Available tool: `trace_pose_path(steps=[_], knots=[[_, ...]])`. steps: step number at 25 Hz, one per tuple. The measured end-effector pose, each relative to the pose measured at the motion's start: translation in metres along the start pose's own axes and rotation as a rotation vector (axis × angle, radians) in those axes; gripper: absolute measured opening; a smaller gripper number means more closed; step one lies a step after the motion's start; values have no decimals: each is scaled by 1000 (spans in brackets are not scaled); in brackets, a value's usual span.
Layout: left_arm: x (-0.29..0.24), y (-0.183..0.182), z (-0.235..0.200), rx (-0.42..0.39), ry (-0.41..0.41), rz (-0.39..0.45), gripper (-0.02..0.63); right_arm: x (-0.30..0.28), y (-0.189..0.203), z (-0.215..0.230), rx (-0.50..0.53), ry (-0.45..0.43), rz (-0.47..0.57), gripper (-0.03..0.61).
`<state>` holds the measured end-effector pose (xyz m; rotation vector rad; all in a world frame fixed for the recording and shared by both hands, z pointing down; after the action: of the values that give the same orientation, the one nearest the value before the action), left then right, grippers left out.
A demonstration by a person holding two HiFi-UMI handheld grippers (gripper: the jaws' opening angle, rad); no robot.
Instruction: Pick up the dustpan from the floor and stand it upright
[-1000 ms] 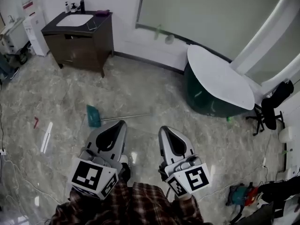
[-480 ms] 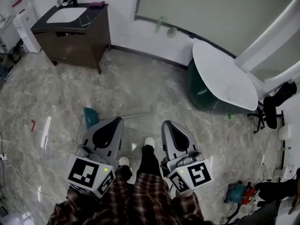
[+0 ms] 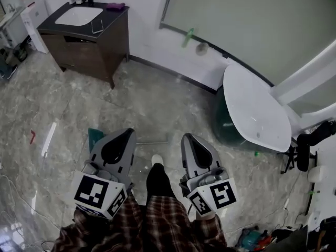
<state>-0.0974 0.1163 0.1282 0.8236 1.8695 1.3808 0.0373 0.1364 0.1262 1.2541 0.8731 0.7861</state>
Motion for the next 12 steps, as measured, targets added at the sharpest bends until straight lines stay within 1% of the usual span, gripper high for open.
trace_pose_path(steps=[8, 12], knots=[[-106, -37, 1, 35, -146, 59, 11, -75, -41, 99, 42, -165, -17, 12], [-135, -45, -5, 52, -230, 77, 11, -104, -48, 130, 33, -241, -43, 12]])
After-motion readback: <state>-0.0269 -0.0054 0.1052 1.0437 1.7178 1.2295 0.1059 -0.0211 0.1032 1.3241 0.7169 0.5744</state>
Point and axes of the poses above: the fingertips, and each gripper's own axes: x backward along the fingers, z to its right, y out of its underside, the point moved 1 cm from there along x, backward along the fingers, and after that the axes turned 2 degrees about -y, right-handed, at the moved point
